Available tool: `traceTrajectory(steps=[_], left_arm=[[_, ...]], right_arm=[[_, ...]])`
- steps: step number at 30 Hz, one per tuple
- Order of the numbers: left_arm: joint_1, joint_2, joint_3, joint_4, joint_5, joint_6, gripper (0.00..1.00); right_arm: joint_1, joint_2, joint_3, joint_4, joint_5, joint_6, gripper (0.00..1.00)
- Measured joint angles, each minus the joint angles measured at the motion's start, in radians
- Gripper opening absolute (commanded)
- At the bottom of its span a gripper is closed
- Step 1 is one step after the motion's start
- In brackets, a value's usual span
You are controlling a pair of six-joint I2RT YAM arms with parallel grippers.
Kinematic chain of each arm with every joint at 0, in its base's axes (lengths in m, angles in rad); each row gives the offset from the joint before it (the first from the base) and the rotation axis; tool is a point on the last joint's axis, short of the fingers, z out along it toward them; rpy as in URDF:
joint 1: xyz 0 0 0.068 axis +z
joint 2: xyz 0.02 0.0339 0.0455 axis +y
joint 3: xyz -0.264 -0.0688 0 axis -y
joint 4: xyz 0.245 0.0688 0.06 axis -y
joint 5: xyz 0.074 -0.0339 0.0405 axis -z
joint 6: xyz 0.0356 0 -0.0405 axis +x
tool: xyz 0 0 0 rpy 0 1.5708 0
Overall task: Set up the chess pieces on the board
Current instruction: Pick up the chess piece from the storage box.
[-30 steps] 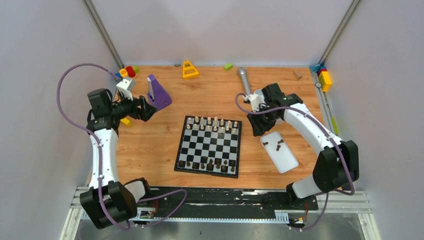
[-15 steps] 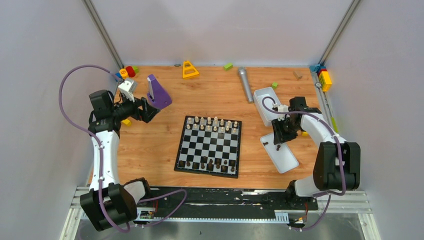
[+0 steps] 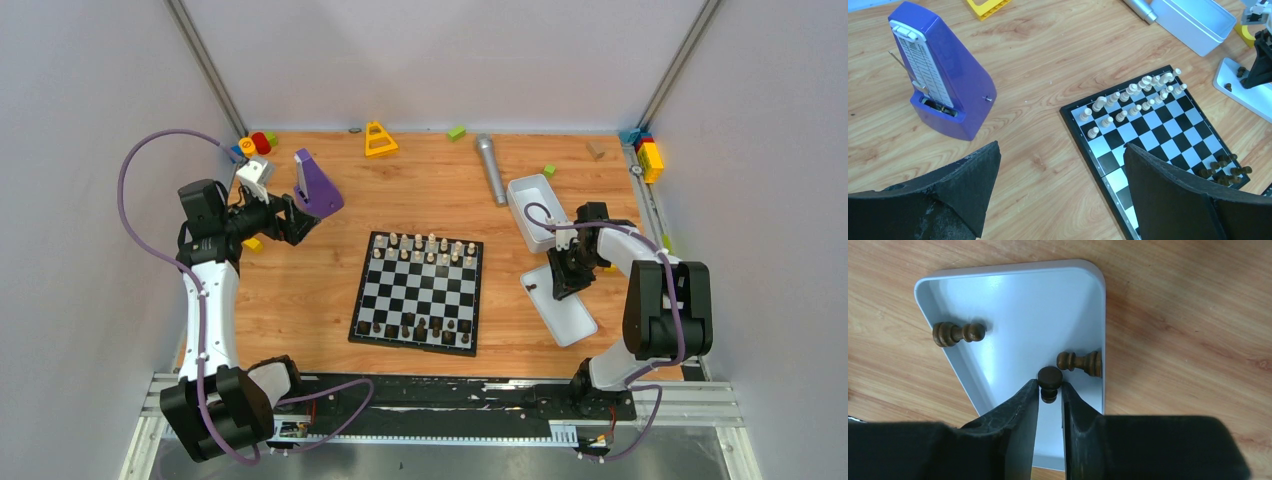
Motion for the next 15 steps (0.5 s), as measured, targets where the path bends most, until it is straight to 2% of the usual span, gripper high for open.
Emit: traceTrajectory(steps=[4,7,11,15], left_arm=[[0.000,0.000,-0.002,0.000,0.004,0.000,1.00],[0.000,0.002,-0.002,0.001,0.006,0.000,1.00],[0.000,0.003,-0.002,0.000,0.007,0.000,1.00],[0.000,0.003,-0.002,0.001,0.008,0.000,1.00]], right_arm=[[0.000,0.011,0.000,0.000,-0.002,-0.013,0.11],[0.000,0.011,0.000,-0.003,-0.013,-0.055,0.10],[0.008,0.002,-0.004,-0.006,-0.027,-0.142,0.12],[0.037,-0.026,-0.021,-0.015,-0.030,-0.222,0.21]])
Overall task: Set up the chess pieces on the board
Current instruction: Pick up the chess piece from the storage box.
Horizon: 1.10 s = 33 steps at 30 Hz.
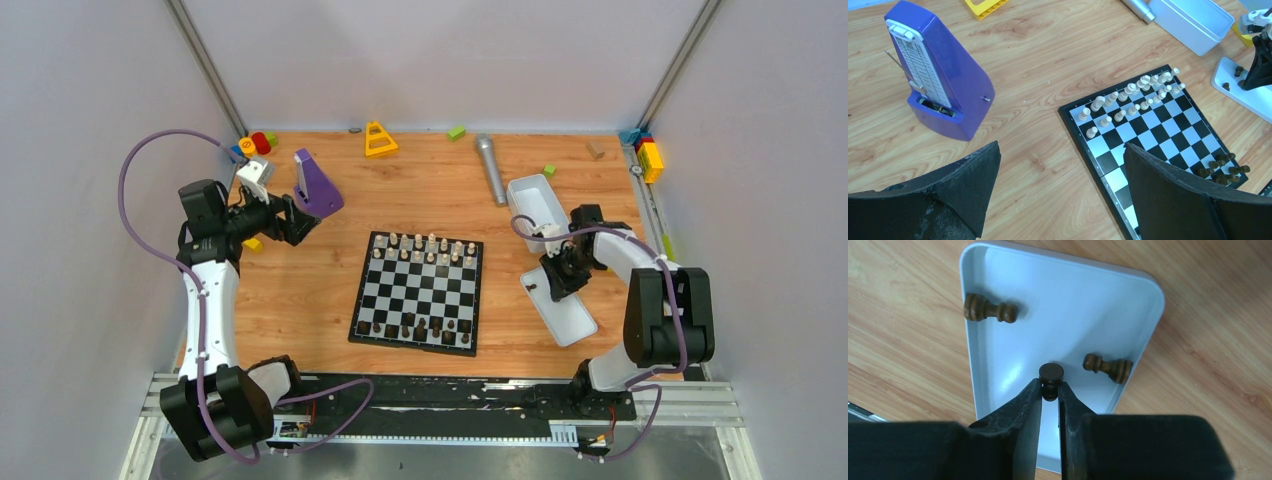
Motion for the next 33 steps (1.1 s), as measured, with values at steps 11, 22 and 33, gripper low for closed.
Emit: traceTrajectory(steps=[11,22,33], left_arm=[[-0.005,0.000,0.000,0.003,0.002,0.000,1.00],[-0.006,0.000,0.000,0.007,0.002,0.000,1.00],[-0.007,0.001,-0.002,0.007,0.007,0.016,0.99]], right_arm=[[0.024,-0.025,-0.032,0.002,-0.004,-0.093,0.32],[0.024,-0.046,-0.056,0.030,0.005,-0.114,0.22],[0.024,-0.055,-0.065,0.046,0.020,-0.119,0.09]])
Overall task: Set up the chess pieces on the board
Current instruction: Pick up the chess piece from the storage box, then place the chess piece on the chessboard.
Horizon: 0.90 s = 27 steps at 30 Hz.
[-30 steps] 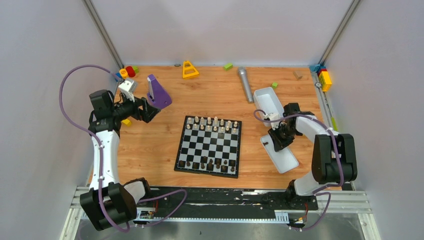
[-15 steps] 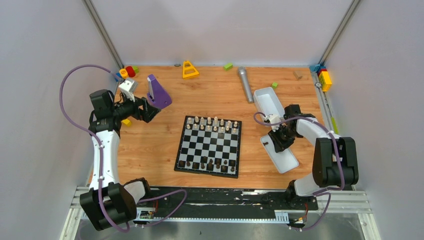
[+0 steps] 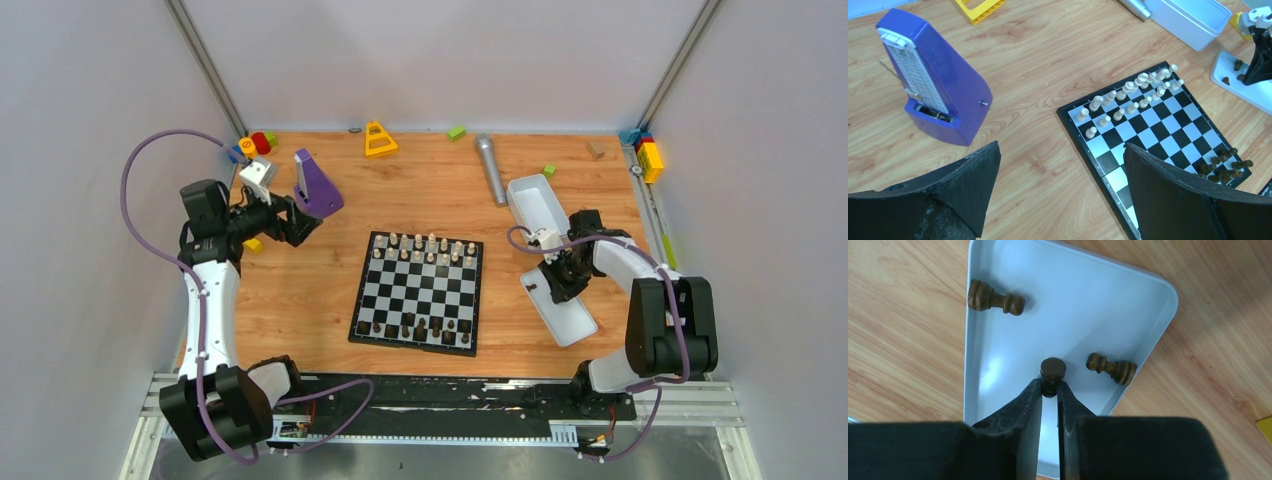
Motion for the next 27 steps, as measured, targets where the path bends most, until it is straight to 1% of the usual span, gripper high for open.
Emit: traceTrajectory(steps=[4,7,9,13,17,20,24,27], left_arm=[[-0.024,0.000,-0.014,0.000,0.029,0.033,0.95],[-0.080,0.000,-0.017,-0.006,0.051,0.077,0.93],[-0.137,0.000,-0.016,-0.023,0.058,0.123,0.93],[-0.281,0.000,-0.012,-0.075,0.058,0.215,0.91],[-0.447,0.025,0.045,-0.108,0.059,0.278,0.89],[-0.546,0.055,0.102,-0.106,0.060,0.312,0.87],[-0.679,0.110,0.190,-0.105,0.064,0.343,0.84],[-0.759,0.153,0.240,-0.102,0.068,0.372,0.81]], right_arm=[[0.008,0.000,0.007,-0.021,-0.020,-0.006,0.09],[0.040,-0.002,0.044,-0.076,-0.058,-0.010,0.09],[0.080,-0.011,0.084,-0.105,-0.090,-0.012,0.09],[0.188,-0.043,0.214,-0.177,-0.175,-0.009,0.09],[0.300,-0.048,0.373,-0.221,-0.293,0.003,0.09],[0.380,-0.041,0.490,-0.255,-0.404,0.019,0.09],[0.446,-0.002,0.620,-0.291,-0.558,0.036,0.09],[0.459,0.036,0.688,-0.317,-0.650,0.046,0.09]])
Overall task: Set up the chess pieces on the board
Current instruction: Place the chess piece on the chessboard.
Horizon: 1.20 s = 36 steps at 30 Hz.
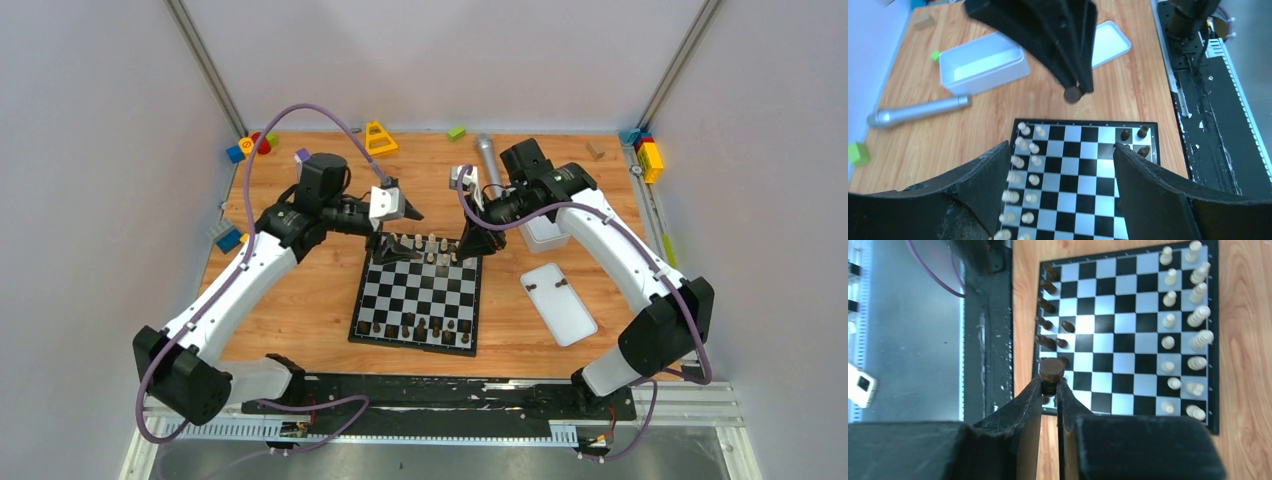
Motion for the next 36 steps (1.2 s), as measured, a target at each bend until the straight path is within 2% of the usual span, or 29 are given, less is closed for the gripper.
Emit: traceTrajectory(steps=[7,15,27,36], left_arm=[[-0.126,0.076,0.066,-0.009,-0.001,0.080,0.70],[-0.205,0.141,0.128,-0.080,-0.003,0.185,0.60],[-0.241,0.171,0.144,-0.165,-0.021,0.272,0.45],[-0.247,0.172,0.149,-0.172,-0.036,0.285,0.44]], right_arm=[[0.014,0.033,0.052,-0.041,-0.126,0.016,0.10],[0.025,0.033,0.054,-0.053,-0.169,0.034,0.10],[0.026,0.033,0.053,-0.071,-0.171,0.045,0.09],[0.026,0.033,0.052,-0.074,-0.171,0.046,0.10]])
